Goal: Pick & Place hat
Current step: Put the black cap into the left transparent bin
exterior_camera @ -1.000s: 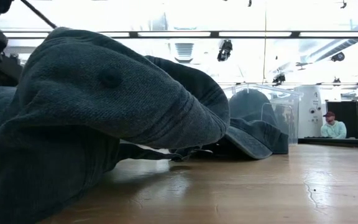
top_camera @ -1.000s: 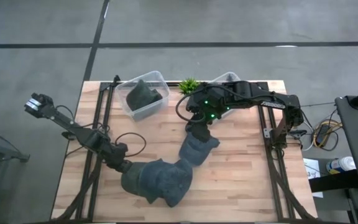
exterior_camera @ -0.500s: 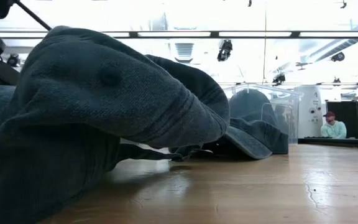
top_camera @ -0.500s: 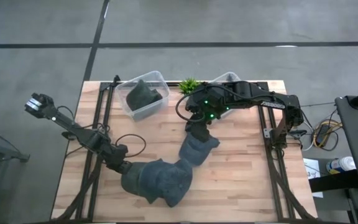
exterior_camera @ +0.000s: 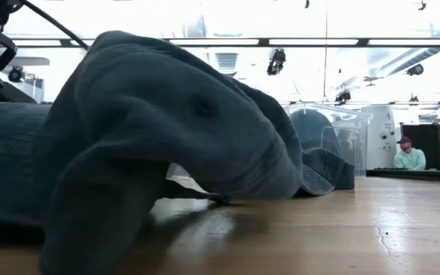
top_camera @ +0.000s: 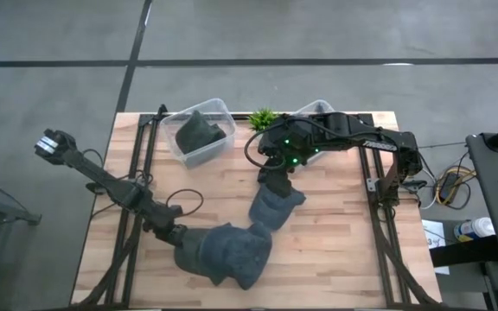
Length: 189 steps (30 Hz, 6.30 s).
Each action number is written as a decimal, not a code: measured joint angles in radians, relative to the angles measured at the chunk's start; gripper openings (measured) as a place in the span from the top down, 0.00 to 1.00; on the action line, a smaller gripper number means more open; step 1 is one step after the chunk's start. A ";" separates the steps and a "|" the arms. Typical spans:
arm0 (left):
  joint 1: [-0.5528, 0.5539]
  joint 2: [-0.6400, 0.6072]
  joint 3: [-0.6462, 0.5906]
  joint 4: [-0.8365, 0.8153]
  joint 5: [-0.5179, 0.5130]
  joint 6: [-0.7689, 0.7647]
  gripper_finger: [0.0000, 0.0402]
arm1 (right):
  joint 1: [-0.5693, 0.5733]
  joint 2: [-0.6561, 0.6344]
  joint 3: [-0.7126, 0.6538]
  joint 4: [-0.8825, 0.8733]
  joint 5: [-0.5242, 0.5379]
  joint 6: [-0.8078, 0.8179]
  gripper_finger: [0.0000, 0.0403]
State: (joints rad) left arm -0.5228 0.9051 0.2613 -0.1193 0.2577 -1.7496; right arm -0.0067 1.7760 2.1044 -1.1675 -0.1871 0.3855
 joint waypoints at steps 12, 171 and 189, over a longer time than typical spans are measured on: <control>0.000 -0.001 -0.071 0.108 0.009 0.002 0.66 | 0.000 0.000 0.000 0.001 -0.002 0.006 0.64; 1.014 0.513 1.687 -1.451 -0.318 1.336 1.00 | -0.002 -0.105 -0.053 0.006 0.022 -0.055 0.69; 1.013 0.353 1.698 -1.452 -0.281 1.239 1.00 | -0.007 -0.105 -0.053 0.032 0.060 -0.118 0.69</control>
State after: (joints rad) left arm 0.4900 1.2578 1.9589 -1.5716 -0.0232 -0.5106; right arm -0.0135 1.6711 2.0514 -1.1355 -0.1272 0.2673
